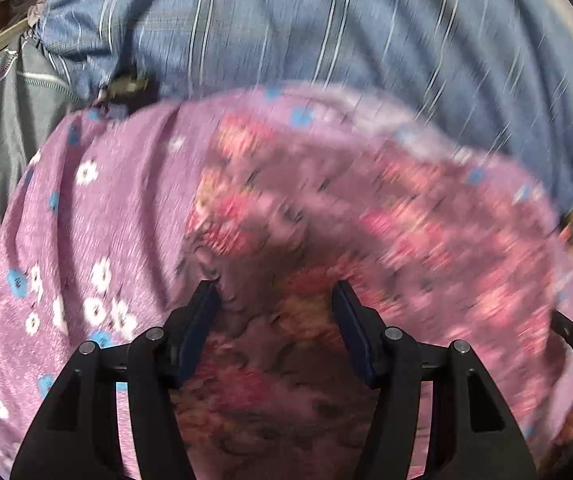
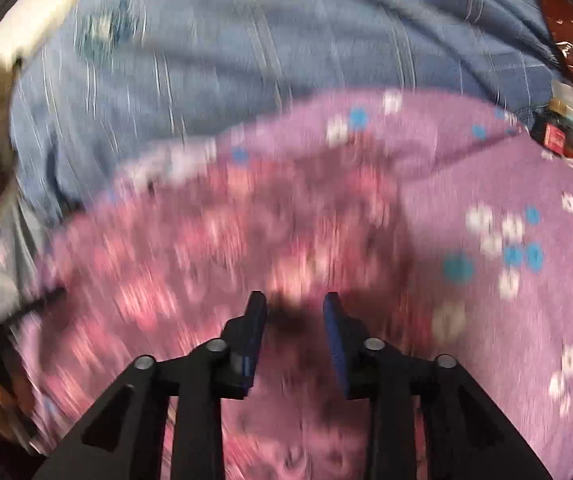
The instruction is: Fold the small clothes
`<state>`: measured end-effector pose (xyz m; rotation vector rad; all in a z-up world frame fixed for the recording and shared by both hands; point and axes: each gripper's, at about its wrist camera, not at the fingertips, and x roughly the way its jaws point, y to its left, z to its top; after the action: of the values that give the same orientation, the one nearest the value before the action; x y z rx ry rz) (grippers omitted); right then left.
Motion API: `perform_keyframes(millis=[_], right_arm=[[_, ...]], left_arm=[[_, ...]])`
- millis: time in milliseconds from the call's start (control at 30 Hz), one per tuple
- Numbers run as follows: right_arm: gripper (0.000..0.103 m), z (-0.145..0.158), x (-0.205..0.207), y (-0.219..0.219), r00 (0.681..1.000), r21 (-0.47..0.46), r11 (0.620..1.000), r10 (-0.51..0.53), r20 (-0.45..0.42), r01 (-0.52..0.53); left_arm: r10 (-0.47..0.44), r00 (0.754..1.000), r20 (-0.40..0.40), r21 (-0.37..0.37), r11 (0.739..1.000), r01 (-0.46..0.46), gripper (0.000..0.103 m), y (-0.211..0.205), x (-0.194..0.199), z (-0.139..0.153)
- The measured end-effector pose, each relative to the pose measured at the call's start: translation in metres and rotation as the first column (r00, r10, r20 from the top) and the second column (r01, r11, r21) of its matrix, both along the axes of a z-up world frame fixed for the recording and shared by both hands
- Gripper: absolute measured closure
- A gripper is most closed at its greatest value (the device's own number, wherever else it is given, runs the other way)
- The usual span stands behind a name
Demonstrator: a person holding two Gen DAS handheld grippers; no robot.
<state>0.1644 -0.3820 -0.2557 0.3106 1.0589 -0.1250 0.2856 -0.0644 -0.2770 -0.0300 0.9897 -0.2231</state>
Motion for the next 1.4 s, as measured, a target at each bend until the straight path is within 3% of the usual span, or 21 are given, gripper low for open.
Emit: perform_keyframes(millis=[67, 133, 233, 300, 400, 533, 600, 700, 800, 900, 1000, 1100, 1167, 1233, 1300, 1400], right_arm=[[0.071, -0.002, -0.019, 0.002, 0.999, -0.009, 1.000, -0.010, 0.049, 0.010], [0.071, 0.003, -0.036, 0.001, 1.000, -0.009, 1.000, -0.009, 0.024, 0.009], [0.070, 0.015, -0.055, -0.004, 0.999, 0.070, 0.996, -0.049, -0.004, 0.049], [0.063, 0.024, -0.074, -0.006, 0.996, 0.153, 0.985, -0.082, 0.044, 0.074], [0.052, 0.028, -0.091, -0.001, 0.990, 0.233, 0.970, -0.101, 0.097, 0.076], [0.052, 0.018, -0.097, 0.005, 0.989, 0.347, 0.935, -0.108, 0.102, 0.066], [0.049, 0.011, -0.102, 0.001, 0.981, 0.426, 0.900, -0.156, 0.113, 0.094], [0.037, -0.007, -0.111, -0.016, 0.955, 0.592, 0.789, -0.277, 0.101, 0.166], [0.036, -0.023, -0.114, -0.028, 0.937, 0.670, 0.713, -0.341, 0.072, 0.208], [0.036, -0.038, -0.108, -0.039, 0.921, 0.747, 0.627, -0.387, 0.053, 0.221], [0.036, -0.042, -0.094, -0.046, 0.910, 0.777, 0.591, -0.411, 0.060, 0.216], [0.036, -0.038, -0.079, -0.048, 0.901, 0.776, 0.598, -0.423, 0.093, 0.201], [0.037, -0.034, -0.070, -0.047, 0.896, 0.760, 0.623, -0.424, 0.130, 0.184], [0.048, -0.028, -0.061, -0.049, 0.893, 0.732, 0.660, -0.417, 0.172, 0.167], [0.066, -0.027, -0.055, -0.051, 0.894, 0.704, 0.689, -0.409, 0.181, 0.173], [0.067, -0.033, -0.055, -0.054, 0.900, 0.696, 0.689, -0.411, 0.146, 0.202]], left_arm=[[0.002, 1.000, 0.005, -0.007, 1.000, -0.002, 0.036, 0.004, 0.001, 0.000], [0.006, 1.000, 0.006, -0.025, 1.000, -0.006, 0.036, 0.012, -0.001, 0.005], [0.046, 0.999, 0.009, -0.035, 0.998, -0.045, 0.036, 0.028, -0.008, 0.009], [0.071, 0.997, 0.014, -0.115, 0.991, -0.069, 0.036, 0.046, -0.022, 0.018], [0.103, 0.994, 0.029, -0.171, 0.980, -0.097, 0.036, 0.060, -0.045, 0.029], [0.103, 0.995, -0.014, -0.312, 0.944, -0.102, 0.036, 0.082, -0.093, 0.021], [0.080, 0.993, -0.084, -0.390, 0.915, -0.107, 0.036, 0.086, -0.109, 0.007], [0.057, 0.978, -0.198, -0.501, 0.852, -0.151, 0.036, 0.088, -0.120, -0.017], [0.071, 0.975, -0.211, -0.567, 0.804, -0.181, 0.019, 0.086, -0.117, -0.020], [0.095, 0.966, -0.239, -0.568, 0.793, -0.219, 0.017, 0.082, -0.107, -0.021], [0.120, 0.962, -0.244, -0.557, 0.795, -0.240, 0.016, 0.078, -0.093, -0.022], [0.134, 0.964, -0.230, -0.612, 0.750, -0.250, 0.016, 0.082, -0.083, -0.019], [0.122, 0.971, -0.204, -0.636, 0.737, -0.227, 0.027, 0.082, -0.080, -0.012], [0.129, 0.985, -0.115, -0.620, 0.765, -0.173, 0.038, 0.080, -0.083, 0.004], [0.150, 0.986, -0.078, -0.587, 0.792, -0.167, 0.043, 0.083, -0.087, 0.012], [0.250, 0.963, -0.102, -0.587, 0.766, -0.261, 0.043, 0.107, -0.106, 0.014]])
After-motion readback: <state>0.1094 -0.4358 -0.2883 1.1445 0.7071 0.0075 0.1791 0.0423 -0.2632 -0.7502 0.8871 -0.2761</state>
